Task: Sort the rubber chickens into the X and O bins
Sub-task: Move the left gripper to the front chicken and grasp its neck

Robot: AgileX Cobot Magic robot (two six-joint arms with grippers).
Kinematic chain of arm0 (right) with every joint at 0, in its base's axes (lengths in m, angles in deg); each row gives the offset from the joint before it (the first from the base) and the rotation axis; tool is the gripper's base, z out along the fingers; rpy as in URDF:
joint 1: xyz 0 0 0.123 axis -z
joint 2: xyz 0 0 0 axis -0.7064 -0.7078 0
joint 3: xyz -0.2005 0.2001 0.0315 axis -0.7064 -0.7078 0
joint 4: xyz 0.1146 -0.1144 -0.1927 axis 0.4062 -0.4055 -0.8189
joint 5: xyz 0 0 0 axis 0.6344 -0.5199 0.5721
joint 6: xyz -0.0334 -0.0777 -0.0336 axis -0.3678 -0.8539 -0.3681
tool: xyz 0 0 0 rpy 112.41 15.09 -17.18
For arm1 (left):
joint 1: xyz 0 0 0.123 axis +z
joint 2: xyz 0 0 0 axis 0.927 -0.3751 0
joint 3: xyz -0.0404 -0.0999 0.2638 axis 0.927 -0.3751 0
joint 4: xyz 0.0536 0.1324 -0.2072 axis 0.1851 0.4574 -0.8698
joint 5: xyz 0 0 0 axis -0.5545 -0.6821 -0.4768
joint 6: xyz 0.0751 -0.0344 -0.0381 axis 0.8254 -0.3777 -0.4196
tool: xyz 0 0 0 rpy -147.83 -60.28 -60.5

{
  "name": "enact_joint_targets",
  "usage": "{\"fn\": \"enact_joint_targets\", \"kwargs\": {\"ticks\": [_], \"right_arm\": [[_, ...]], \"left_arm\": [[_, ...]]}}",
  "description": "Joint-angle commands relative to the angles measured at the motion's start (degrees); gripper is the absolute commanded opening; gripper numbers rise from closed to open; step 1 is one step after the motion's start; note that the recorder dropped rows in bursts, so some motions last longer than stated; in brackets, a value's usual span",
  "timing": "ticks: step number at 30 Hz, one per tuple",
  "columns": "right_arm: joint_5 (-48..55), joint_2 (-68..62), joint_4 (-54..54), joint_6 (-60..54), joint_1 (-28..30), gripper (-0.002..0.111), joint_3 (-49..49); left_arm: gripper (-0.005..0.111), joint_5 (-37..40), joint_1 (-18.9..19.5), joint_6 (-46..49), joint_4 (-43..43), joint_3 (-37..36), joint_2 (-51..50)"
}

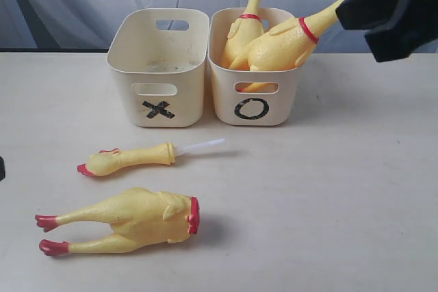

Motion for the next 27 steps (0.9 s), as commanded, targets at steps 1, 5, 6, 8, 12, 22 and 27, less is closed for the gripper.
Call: {"fn": "enact_joint_targets", "kwargs": {"ticks": [1, 5, 6, 8, 12, 22, 27], "right_arm": [[7.2, 2.6, 3.8, 1.7, -0.2, 0.000, 0.3], [10.8, 4.3, 3.9, 2.1, -0.2, 0.000, 0.3], [10.9, 4.7, 3.9, 2.4, -0.2, 0.000, 0.3], [11.4, 5.4, 3.9, 3.4, -0.2, 0.000, 0.3], [11.8, 7.1, 3.9, 4.3, -0.2, 0.000, -0.4], [4.7, 12.9, 4.8, 4.3, -0.2, 0.000, -13.4], [2.8, 13.8, 5.1, 4.3, -0.2, 0.000, -17.4]], "left_arm": [[0.015, 0.3, -0.2, 4.1, -0.7, 0.3, -5.8], [0.040, 0.0, -0.2, 7.9, -0.3, 0.3, -11.7], [0.045, -0.3, -0.2, 8.6, -0.3, 0.3, -12.9], [0.050, -1.1, -0.2, 10.9, -0.5, 0.3, -15.8], [0.051, -1.5, -0.2, 16.9, -2.1, 0.3, -21.5], [0.051, -2.7, -0.2, 37.3, -6.1, 0.3, -37.9], [0.051, -3.2, -0.2, 52.5, -7.0, 0.3, -42.9]]}}
